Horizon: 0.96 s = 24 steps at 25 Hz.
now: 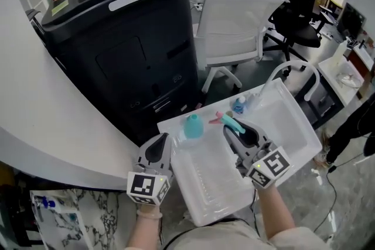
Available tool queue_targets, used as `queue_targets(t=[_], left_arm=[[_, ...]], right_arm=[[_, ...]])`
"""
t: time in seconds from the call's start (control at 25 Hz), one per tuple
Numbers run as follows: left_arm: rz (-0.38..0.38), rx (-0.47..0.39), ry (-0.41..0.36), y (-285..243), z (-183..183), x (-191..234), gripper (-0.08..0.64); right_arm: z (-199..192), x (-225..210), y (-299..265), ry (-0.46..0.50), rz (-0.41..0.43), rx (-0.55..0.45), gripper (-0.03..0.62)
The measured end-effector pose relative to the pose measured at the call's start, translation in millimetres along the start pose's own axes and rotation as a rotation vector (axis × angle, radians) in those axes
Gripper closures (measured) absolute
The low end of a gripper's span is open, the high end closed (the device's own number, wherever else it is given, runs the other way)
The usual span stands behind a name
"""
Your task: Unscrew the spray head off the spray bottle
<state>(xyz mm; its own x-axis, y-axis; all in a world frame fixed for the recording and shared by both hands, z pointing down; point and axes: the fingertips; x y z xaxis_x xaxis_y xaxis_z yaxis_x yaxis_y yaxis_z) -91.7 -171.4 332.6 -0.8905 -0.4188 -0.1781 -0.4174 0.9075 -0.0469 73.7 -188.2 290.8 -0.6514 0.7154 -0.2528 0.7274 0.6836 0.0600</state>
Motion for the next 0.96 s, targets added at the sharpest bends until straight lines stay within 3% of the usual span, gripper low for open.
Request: queue_targets(t=[0.96], left_arm=[[0.096, -0.042, 0.109, 34.9, 1.0, 13.5, 0.555]], right_arm=[[-11.3, 8.6, 9.9, -0.052, 0.016, -0.019, 0.485]])
Point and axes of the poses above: the fingertips, and each gripper's own axes: y backward along the fingers, x to its left, z out of its top, and after that the axes turned 11 degrees about -y, right-handed
